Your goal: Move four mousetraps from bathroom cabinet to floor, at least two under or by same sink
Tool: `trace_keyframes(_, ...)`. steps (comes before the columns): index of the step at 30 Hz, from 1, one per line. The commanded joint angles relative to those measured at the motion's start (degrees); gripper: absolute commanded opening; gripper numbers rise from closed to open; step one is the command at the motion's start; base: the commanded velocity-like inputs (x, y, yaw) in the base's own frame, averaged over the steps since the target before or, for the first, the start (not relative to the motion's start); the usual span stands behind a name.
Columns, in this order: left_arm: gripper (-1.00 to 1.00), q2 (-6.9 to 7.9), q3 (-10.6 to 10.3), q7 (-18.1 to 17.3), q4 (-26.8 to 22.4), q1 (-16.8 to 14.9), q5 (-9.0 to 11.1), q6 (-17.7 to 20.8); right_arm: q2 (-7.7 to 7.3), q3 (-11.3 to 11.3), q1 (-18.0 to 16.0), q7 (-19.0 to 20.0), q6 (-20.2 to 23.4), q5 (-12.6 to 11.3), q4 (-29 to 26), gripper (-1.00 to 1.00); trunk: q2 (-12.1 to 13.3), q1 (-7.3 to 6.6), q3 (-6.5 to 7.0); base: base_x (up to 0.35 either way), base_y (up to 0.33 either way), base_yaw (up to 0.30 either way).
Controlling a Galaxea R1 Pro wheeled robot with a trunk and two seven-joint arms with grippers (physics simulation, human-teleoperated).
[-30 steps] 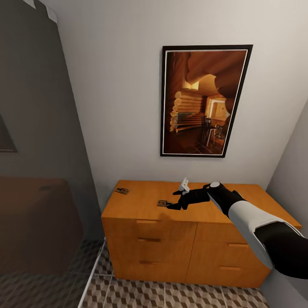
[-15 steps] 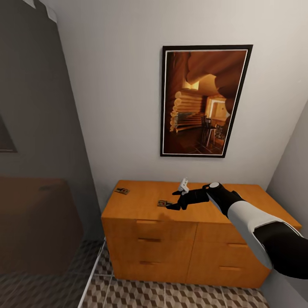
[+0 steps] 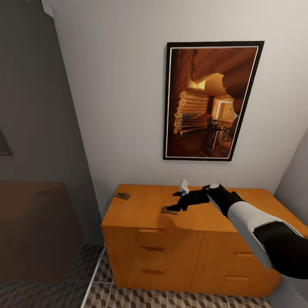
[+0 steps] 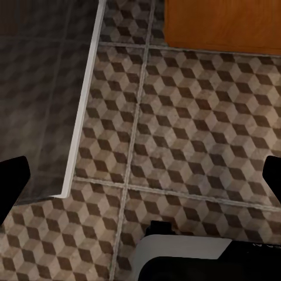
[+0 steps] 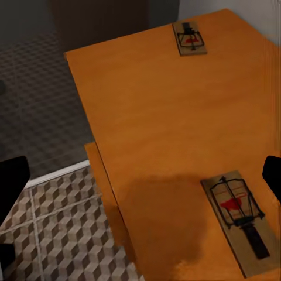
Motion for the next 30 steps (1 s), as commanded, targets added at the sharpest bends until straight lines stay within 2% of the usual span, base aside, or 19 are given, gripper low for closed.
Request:
trace_keyframes(1, 1.0, -0.02, -0.5, 0.31, 0.04, -0.05, 0.26, -0.15, 0.01, -0.34, -0.04, 0.2, -0.08, 0.58, -0.05, 1.0, -0.13, 0.06, -0.13, 0.182, 0.089, 0.0)
trace_keyframes(7, 1.0, -0.02, -0.52, 0.31, 0.32, -0.05, 0.26, -0.15, 0.01, -0.34, -0.04, 0.2, -0.19, 0.58, 0.05, 1.0, -0.13, 0.06, -0.13, 0.153, 0.065, 0.0)
trace_keyframes(18, 1.0, 0.39, -0.58, 0.23, 4.8, -0.05, 0.18, -0.15, -0.11, -0.35, 0.04, 0.26, -2.59, 0.5, 0.63, 1.0, -0.13, 0.06, -0.13, 0.029, 0.009, 0.0)
trace_keyframes(25, 1.0, 1.54, -0.61, 0.16, 5.51, -0.05, 0.18, -0.09, -0.15, -0.37, 0.04, 0.28, -3.19, 0.49, 2.24, 1.0, -0.13, 0.06, -0.13, 0.003, 0.001, 0.0)
trace_keyframes(30, 1.0, 2.14, -0.66, 0.14, 5.62, -0.05, 0.17, -0.07, -0.28, -0.41, 0.05, 0.28, -5.13, 0.49, 3.77, 1.0, -0.13, 0.06, -0.13, 0.0, 0.0, 0.0)
